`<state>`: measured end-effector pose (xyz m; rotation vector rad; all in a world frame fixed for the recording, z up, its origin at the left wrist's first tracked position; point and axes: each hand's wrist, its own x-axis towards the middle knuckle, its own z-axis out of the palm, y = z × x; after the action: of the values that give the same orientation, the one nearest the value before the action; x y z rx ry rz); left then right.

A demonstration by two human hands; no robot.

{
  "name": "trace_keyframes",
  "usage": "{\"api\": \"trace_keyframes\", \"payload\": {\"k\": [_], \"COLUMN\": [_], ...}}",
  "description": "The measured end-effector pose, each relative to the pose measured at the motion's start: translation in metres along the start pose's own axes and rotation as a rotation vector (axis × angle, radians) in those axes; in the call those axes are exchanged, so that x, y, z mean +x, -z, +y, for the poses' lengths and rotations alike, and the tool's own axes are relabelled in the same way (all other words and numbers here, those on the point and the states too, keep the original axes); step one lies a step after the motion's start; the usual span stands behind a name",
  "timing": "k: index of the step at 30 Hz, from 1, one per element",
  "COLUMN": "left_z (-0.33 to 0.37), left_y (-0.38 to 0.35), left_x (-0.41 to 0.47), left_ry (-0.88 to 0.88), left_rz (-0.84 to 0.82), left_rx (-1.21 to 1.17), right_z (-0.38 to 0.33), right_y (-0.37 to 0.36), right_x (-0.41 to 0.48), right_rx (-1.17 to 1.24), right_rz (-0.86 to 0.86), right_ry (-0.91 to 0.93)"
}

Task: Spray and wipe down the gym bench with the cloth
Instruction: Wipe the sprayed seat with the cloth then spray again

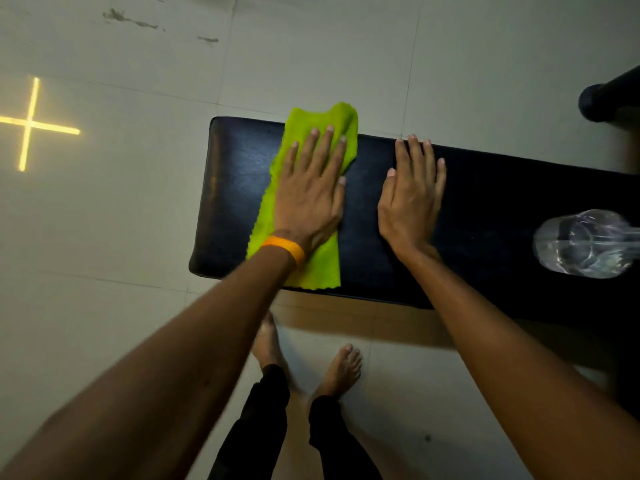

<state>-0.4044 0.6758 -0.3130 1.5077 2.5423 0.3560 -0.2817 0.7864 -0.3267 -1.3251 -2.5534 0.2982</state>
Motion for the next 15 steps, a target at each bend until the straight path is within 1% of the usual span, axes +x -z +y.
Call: {"api": "trace_keyframes", "payload": {"k": [2,4,6,8,9,11,13,15], "left_z": [0.033,0.053,0.041,0.014,0.002,-0.014,-0.007,0.014], "left_y": [-0.007,-0.01,-0.01,-0.007,-0.004,0.002,0.001,-0.004], "left_x": [-0.026,-0.056,-0.06,-0.039,-0.024,0.002,0.01,-0.002], "left_ry": [-0.057,-0.132,-0.186,-0.203,-0.185,-0.067,0.065,0.105], "left_rz": [-0.02,-0.05,-0.056,-0.045,-0.039,-0.012,0.013,0.029], "left_rx": [-0.071,-0.093,-0.106,-0.068,-0.039,-0.016,-0.007,-0.007], "right_z": [0.003,0.009,0.017,0.027,0.033,0.045,0.059,0.069], "right_y": [0.005,0.012,0.017,0.02,0.022,0.028,0.035,0.04], "right_x": [0.0,-0.004,-0.012,-0.02,-0.022,-0.027,-0.033,-0.038], "right_rx": [0.015,0.009,-0.052,-0.114,-0.13,-0.15,-0.171,-0.179], "right_rz": [-0.009,-0.026,-0.051,-0.077,-0.09,-0.115,-0.133,-0.151], "right_ry": [0.005,0.003,0.016,0.04,0.046,0.018,-0.019,-0.024]}}
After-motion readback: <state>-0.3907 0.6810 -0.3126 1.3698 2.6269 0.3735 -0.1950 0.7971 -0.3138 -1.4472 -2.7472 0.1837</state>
